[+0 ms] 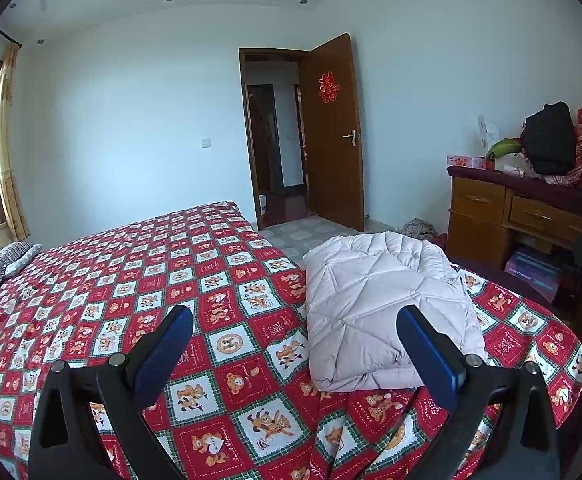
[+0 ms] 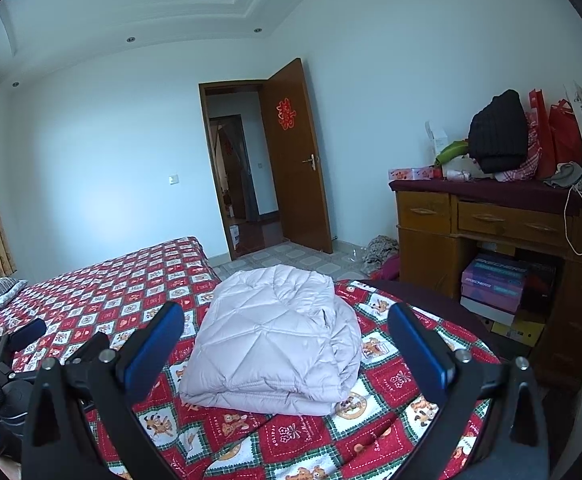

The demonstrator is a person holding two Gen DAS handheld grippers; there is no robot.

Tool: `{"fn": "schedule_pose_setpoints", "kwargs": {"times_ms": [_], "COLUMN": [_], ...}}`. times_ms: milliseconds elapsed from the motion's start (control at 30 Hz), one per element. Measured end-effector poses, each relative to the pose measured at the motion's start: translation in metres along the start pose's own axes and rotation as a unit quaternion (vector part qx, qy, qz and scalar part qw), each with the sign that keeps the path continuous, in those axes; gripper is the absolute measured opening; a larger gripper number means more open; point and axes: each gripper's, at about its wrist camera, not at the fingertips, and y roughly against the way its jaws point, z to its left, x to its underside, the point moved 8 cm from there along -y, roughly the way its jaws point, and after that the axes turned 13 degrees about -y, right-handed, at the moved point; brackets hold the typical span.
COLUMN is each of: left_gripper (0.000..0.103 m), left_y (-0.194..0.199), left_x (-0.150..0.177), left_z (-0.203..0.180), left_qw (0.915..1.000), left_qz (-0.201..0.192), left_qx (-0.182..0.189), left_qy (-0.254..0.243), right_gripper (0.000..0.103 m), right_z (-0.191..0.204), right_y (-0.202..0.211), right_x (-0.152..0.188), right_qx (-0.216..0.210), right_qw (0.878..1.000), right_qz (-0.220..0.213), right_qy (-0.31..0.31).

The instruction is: Fold large clothes

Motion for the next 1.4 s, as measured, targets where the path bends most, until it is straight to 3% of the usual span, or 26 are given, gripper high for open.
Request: {"fn": "schedule_pose_setpoints", "kwargs": {"times_ms": [867, 1033, 1400], "left_gripper": [0.102, 0.102, 0.102], "left_y": [-0.0011, -0.0027, -0.0055], "left_x": [-0.0073, -0.0091, -0.0072], "left_z": [0.0062, 0.0060, 0.0044], "left_qw": [0.9999, 0.9997, 0.9999], "left_qz": [-0.003, -0.002, -0.003], "left_qx": [-0.004, -0.024, -0.008], "left_qy": [0.013, 0.002, 0.007], "right_gripper": [0.103, 0.103, 0.103], "right_z": [-0.0024, -0.0023, 0.0013], "right_y": [0.0009, -0.0005, -0.0010], "right_x": [-0.0047, -0.0026, 0.0026], "right_qx": [0.002, 0.005, 0.004], "right_qw": [1.000, 1.000, 1.000], "right_qz": [-0.004, 0.001, 0.004], "right_qy": [-0.012, -0.012, -0.006]}}
